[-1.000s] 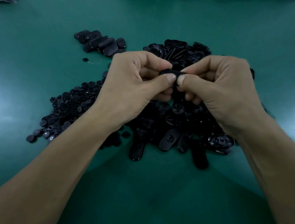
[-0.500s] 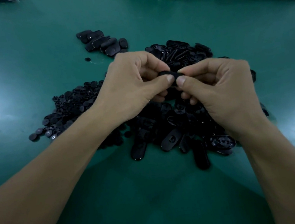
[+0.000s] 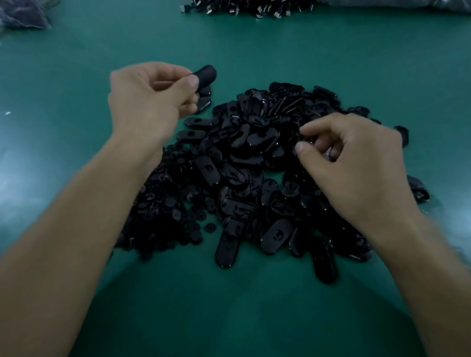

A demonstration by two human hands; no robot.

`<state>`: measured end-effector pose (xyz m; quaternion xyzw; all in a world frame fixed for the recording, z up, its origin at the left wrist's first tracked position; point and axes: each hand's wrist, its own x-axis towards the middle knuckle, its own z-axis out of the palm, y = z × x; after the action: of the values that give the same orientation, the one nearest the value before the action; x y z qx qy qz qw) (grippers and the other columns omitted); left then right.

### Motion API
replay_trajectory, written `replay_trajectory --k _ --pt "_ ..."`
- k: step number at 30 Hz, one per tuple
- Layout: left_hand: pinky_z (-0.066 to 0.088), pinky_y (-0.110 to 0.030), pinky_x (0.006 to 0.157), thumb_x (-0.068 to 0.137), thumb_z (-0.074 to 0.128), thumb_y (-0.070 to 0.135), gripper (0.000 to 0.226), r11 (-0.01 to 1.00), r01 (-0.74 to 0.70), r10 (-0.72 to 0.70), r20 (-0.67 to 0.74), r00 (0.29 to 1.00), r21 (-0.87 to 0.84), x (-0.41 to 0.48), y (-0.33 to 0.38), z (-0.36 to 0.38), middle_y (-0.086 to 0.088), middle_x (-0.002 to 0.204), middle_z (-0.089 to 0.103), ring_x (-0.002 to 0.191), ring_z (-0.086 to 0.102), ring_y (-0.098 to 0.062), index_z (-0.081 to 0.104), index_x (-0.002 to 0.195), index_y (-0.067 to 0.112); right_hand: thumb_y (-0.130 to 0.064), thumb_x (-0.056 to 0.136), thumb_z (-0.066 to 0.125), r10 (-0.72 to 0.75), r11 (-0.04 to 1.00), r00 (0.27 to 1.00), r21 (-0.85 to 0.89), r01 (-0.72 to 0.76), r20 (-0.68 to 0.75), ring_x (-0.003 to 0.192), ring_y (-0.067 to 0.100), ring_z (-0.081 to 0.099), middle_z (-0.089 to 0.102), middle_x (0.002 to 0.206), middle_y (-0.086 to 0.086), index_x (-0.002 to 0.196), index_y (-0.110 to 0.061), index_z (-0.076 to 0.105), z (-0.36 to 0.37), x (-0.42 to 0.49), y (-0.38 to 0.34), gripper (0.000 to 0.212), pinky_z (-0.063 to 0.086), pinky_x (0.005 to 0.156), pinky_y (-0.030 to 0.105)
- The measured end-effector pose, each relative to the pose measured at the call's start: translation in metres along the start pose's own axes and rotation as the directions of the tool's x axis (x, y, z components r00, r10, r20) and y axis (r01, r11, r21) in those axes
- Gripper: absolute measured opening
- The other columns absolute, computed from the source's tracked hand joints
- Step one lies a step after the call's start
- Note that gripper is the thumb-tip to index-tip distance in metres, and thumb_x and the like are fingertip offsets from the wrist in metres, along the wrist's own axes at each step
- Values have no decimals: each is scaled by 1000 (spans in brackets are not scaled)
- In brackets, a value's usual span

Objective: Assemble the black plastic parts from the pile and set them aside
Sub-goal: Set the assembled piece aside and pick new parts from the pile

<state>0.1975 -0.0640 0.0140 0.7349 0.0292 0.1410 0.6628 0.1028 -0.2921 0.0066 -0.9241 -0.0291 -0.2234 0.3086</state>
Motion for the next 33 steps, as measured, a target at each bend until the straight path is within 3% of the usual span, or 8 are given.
replay_trajectory --k 4,9,12,16,22,28,31,33 --pt "59 -25 66 87 77 12 12 989 93 -83 -87 993 115 29 -9 2 -3 69 71 58 67 -10 69 79 16 -41 92 66 -17 984 990 -174 41 139 97 13 51 55 96 -8 124 -24 67 1 -1 -3 36 34 85 23" --pt "57 -23 63 87 78 22 23 903 -25 70 -89 994 429 42 -18 1 1 67 69 56 64 -10 64 69 27 -47 92 64 -26 979 980 -194 65 197 108 11 41 48 103 -9 127 -26 65 6 -5 -11 41 23 87 18" --pt "50 -22 66 87 77 27 26 844 -65 112 -56 992 532 45 -22 0 7 68 64 62 60 -4 63 66 31 -40 94 63 -6 976 984 -214 45 179 110 16 47 53 103 -5 125 -24 66 5 -4 -9 35 30 88 22" --pt "51 -27 68 87 78 27 15 825 -73 116 -41 992 561 49 -26 1 3 72 65 68 61 -12 69 75 24 -31 94 66 22 977 989 -213 11 150 107 21 54 58 101 -2 117 -21 70 3 -3 -7 25 43 94 31" --pt "46 -19 67 85 80 28 16 801 -77 132 -49 990 594 55 -29 6 7 74 62 73 61 -10 66 77 26 -20 94 65 1 985 994 -170 17 108 91 13 59 63 91 -4 100 -19 73 2 -3 -9 10 47 89 29" --pt "50 -33 76 84 77 39 19 761 -87 177 -76 981 642 53 -25 12 -4 105 66 89 62 -20 66 89 24 -19 91 70 -1 993 993 -120 15 116 89 10 57 63 91 -7 110 -19 71 4 -3 -10 19 51 87 30" --pt "53 -32 78 89 67 41 12 816 -99 196 -113 974 570 41 -10 19 11 86 64 77 59 -9 66 87 29 -14 91 68 -21 995 994 -92 31 108 86 10 57 63 87 -9 108 -20 73 4 -3 -11 18 51 85 29" --pt "57 -32 75 88 67 39 13 856 -142 197 -61 978 496 29 2 25 17 74 63 69 59 -2 64 78 32 -12 92 66 -39 996 994 -73 47 103 84 10 56 61 86 -10 107 -21 73 6 -4 -11 19 50 83 28"
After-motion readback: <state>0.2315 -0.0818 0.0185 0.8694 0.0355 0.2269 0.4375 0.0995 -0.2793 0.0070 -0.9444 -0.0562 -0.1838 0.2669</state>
